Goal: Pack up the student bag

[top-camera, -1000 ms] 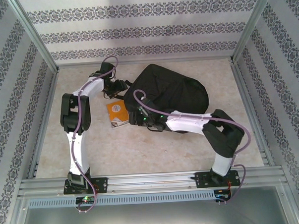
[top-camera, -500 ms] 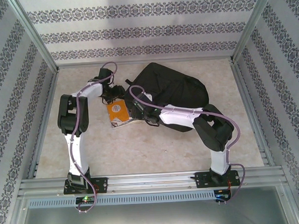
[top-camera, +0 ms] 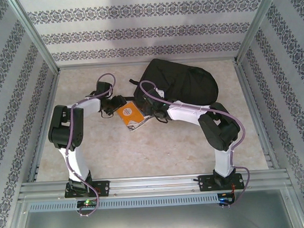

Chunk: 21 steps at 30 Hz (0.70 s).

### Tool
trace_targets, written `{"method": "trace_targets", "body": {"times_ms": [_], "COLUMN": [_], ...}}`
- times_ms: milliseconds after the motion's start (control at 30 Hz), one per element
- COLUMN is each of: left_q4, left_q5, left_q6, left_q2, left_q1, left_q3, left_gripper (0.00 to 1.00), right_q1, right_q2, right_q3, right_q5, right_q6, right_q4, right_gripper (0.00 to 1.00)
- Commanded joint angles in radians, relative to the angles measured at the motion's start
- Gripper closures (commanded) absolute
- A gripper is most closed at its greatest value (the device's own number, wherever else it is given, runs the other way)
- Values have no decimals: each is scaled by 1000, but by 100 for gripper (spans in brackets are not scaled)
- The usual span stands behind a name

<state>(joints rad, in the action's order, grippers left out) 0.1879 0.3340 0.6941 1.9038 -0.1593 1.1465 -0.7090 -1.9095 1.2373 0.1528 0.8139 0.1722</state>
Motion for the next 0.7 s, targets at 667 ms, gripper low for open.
{"method": "trace_targets", "body": {"times_ms": [667], "left_q4": [-83], "left_q5": [78], "left_q6": [90], "left_q2": [-238], "left_q1": [-464], "left_q3": [-320], "left_gripper": [41], "right_q1": [210], "right_q2": [575], "right_q3": [-544], "right_q5": [-341], "right_q6": [51], "right_q4": [1], "right_gripper": [43]}}
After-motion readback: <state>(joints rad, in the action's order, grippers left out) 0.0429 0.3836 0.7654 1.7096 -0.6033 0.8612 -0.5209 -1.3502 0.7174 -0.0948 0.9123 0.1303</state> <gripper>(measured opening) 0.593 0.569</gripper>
